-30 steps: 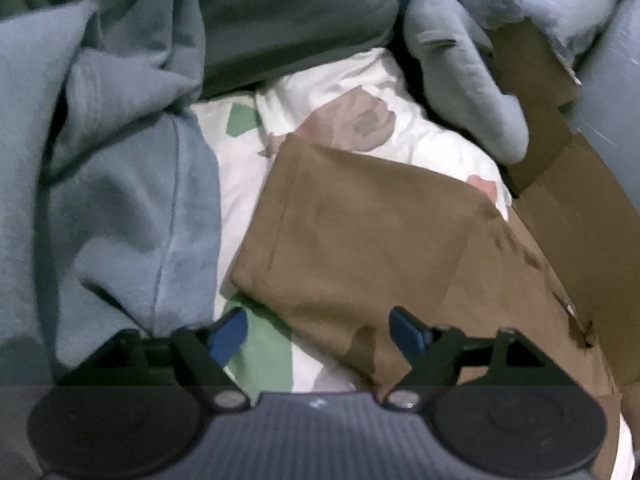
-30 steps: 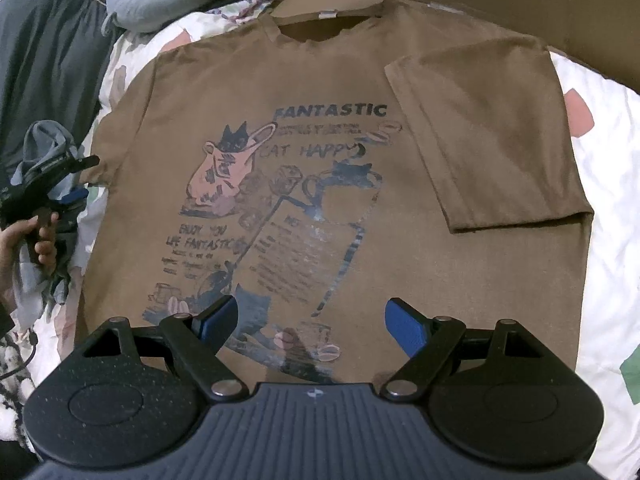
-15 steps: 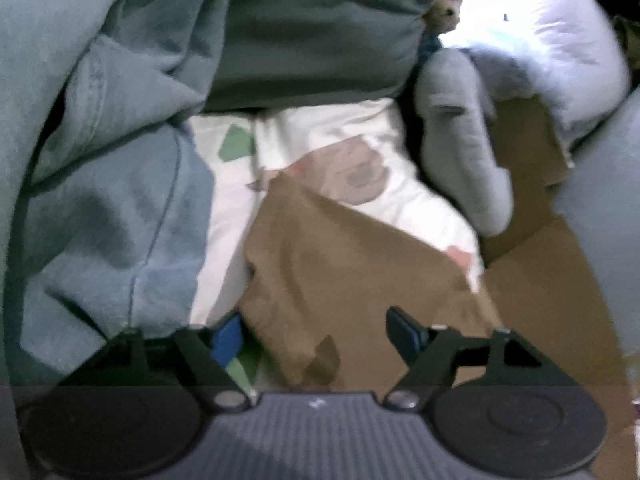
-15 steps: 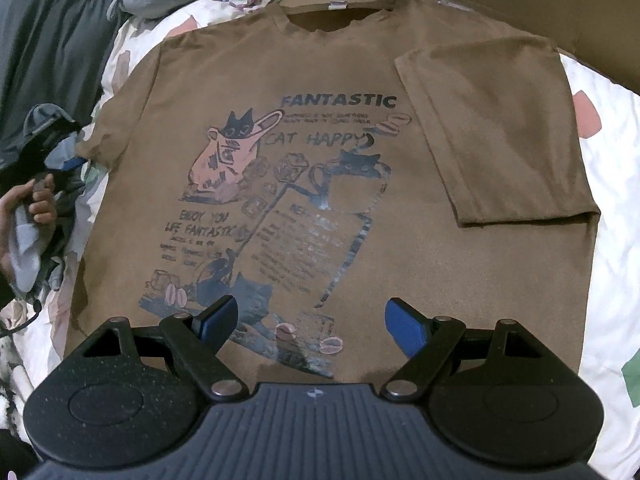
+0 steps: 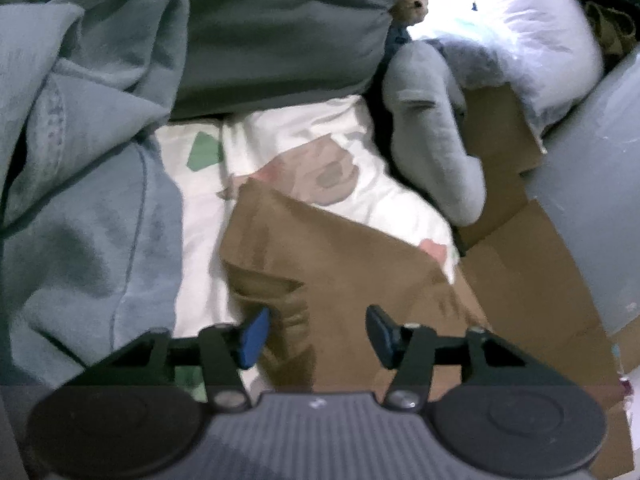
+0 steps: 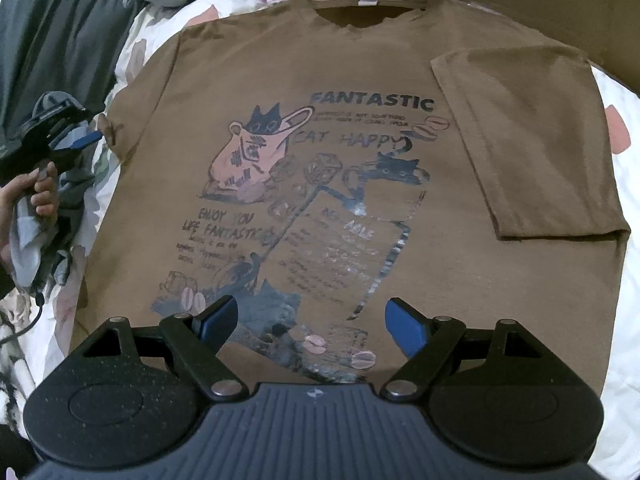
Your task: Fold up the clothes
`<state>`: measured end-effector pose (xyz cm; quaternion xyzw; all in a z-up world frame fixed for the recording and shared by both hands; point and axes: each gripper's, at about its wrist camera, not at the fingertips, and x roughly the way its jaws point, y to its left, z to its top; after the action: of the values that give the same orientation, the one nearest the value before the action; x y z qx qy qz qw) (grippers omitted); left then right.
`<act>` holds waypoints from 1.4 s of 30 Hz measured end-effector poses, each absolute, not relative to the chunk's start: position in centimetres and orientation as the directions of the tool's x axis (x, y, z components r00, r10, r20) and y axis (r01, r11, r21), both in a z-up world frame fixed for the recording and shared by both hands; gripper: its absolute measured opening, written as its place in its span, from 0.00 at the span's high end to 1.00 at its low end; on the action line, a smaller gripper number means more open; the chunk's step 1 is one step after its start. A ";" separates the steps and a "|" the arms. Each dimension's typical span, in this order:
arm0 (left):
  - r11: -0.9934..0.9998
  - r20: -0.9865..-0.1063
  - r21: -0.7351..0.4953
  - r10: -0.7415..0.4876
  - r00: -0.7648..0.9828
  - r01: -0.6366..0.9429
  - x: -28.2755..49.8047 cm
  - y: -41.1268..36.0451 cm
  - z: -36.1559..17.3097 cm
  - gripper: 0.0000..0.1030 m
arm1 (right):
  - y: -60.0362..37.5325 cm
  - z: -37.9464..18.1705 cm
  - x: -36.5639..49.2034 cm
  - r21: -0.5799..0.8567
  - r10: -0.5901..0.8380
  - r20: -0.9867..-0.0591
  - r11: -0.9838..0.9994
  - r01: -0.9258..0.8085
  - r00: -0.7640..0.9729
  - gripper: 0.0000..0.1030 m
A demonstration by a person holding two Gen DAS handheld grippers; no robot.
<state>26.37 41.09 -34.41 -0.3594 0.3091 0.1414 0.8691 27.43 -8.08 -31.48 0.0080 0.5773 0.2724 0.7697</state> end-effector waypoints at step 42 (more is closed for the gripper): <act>0.893 -0.624 -0.392 -0.084 0.777 -0.219 27.3 35.5 -29.7 0.91 | 3.8 -32.7 29.4 0.420 0.579 -0.803 0.718 -0.555 0.141 0.38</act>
<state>27.32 35.51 -29.70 -0.2280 0.3321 0.0369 0.9145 29.44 3.76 -32.73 0.0113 0.5375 0.3753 0.7551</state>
